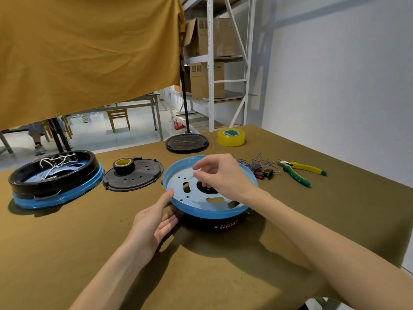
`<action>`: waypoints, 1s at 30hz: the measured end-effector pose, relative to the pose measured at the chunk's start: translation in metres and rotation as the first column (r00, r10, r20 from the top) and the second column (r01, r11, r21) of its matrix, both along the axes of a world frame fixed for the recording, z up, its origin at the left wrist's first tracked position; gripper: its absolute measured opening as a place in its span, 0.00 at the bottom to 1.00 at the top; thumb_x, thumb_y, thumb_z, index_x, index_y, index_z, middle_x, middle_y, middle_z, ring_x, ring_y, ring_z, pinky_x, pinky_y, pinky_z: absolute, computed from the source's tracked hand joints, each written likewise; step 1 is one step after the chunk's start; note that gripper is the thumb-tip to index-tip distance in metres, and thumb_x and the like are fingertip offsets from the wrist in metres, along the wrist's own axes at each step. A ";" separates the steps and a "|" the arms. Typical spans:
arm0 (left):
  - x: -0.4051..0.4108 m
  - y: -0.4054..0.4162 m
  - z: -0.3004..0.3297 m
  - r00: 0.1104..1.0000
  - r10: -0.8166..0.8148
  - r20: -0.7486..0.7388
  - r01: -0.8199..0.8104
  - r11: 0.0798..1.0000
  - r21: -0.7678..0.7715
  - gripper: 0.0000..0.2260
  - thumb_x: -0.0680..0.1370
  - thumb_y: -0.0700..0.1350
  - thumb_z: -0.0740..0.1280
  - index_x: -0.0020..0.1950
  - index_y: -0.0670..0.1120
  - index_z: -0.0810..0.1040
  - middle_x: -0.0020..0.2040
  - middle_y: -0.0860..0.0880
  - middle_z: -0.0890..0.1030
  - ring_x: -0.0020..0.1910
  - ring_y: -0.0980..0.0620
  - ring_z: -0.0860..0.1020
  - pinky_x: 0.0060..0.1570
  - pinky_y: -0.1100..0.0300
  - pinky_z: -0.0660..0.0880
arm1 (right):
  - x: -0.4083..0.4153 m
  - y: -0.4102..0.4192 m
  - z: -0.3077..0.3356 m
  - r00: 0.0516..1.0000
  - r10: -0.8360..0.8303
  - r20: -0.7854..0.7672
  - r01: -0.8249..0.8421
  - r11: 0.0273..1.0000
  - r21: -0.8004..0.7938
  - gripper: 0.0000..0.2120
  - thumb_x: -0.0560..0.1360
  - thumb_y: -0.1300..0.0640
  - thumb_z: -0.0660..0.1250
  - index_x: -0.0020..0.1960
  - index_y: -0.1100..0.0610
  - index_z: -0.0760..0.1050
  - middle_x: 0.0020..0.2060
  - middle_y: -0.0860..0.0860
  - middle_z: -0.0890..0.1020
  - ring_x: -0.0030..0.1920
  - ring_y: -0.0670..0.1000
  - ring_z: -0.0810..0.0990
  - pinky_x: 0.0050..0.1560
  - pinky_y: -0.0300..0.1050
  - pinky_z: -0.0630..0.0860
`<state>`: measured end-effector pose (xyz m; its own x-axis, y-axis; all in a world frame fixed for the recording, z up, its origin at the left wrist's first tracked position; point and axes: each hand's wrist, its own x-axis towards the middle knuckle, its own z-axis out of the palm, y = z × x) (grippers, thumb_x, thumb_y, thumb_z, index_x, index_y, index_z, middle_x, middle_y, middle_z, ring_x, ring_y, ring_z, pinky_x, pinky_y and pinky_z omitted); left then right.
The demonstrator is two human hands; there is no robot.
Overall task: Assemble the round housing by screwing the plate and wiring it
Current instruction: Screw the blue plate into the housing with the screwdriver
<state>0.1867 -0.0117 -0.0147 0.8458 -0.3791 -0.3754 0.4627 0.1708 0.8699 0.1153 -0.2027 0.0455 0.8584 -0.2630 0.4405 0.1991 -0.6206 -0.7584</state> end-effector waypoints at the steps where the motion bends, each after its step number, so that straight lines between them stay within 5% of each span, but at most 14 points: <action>1: 0.000 0.000 -0.002 1.000 0.006 0.007 -0.006 1.000 -0.005 0.36 0.61 0.57 0.81 0.64 0.44 0.78 0.59 0.39 0.82 0.57 0.43 0.83 0.49 0.52 0.84 | 0.004 0.004 -0.002 0.999 0.037 -0.029 -0.036 0.999 0.031 0.07 0.77 0.60 0.74 0.54 0.62 0.81 0.37 0.55 0.86 0.34 0.48 0.84 0.40 0.45 0.83; 4: -0.002 0.001 -0.003 0.999 0.010 0.034 -0.009 1.000 -0.024 0.37 0.57 0.58 0.81 0.63 0.46 0.79 0.61 0.37 0.82 0.59 0.41 0.83 0.58 0.48 0.82 | 0.013 0.005 -0.004 0.996 0.072 -0.057 -0.066 0.992 0.112 0.06 0.76 0.61 0.76 0.48 0.64 0.82 0.35 0.56 0.86 0.32 0.50 0.84 0.36 0.46 0.82; 7: -0.001 0.002 -0.003 0.999 -0.007 0.045 0.008 1.000 -0.029 0.32 0.58 0.57 0.81 0.59 0.47 0.81 0.61 0.37 0.82 0.58 0.41 0.83 0.54 0.50 0.83 | 0.017 0.002 -0.006 0.996 0.071 -0.048 -0.066 0.992 0.107 0.03 0.75 0.63 0.75 0.47 0.64 0.85 0.35 0.54 0.87 0.33 0.49 0.85 0.39 0.43 0.83; 11: 0.001 0.003 -0.004 0.999 -0.010 0.050 0.012 0.999 -0.040 0.28 0.60 0.57 0.81 0.56 0.48 0.81 0.58 0.37 0.83 0.56 0.43 0.84 0.48 0.53 0.84 | 0.018 0.007 -0.013 0.992 0.118 -0.055 -0.123 0.988 -0.093 0.04 0.77 0.64 0.72 0.50 0.62 0.85 0.39 0.53 0.87 0.37 0.47 0.85 0.43 0.41 0.83; 14: 0.002 0.004 -0.006 0.999 -0.020 0.048 0.022 0.999 -0.042 0.27 0.62 0.56 0.81 0.56 0.47 0.81 0.59 0.37 0.82 0.56 0.43 0.84 0.53 0.51 0.84 | 0.018 0.013 -0.016 0.988 0.154 -0.031 -0.157 0.969 -0.190 0.05 0.78 0.63 0.72 0.52 0.61 0.85 0.41 0.52 0.87 0.40 0.47 0.85 0.47 0.46 0.85; 22: 0.005 0.008 -0.006 0.998 -0.054 0.039 0.058 0.993 -0.101 0.23 0.66 0.52 0.81 0.58 0.47 0.82 0.53 0.40 0.87 0.53 0.45 0.86 0.52 0.51 0.84 | 0.023 0.015 -0.007 0.983 0.162 0.085 -0.146 0.975 -0.170 0.05 0.75 0.65 0.73 0.50 0.61 0.85 0.38 0.50 0.87 0.38 0.46 0.86 0.45 0.47 0.85; 30: 0.002 0.005 -0.006 0.980 -0.079 0.182 0.117 0.970 -0.212 0.23 0.69 0.54 0.77 0.61 0.47 0.82 0.56 0.43 0.86 0.56 0.47 0.85 0.46 0.58 0.83 | 0.022 0.019 -0.003 0.954 0.181 0.238 -0.119 0.961 -0.251 0.06 0.74 0.66 0.75 0.51 0.61 0.84 0.42 0.50 0.87 0.41 0.44 0.85 0.46 0.35 0.82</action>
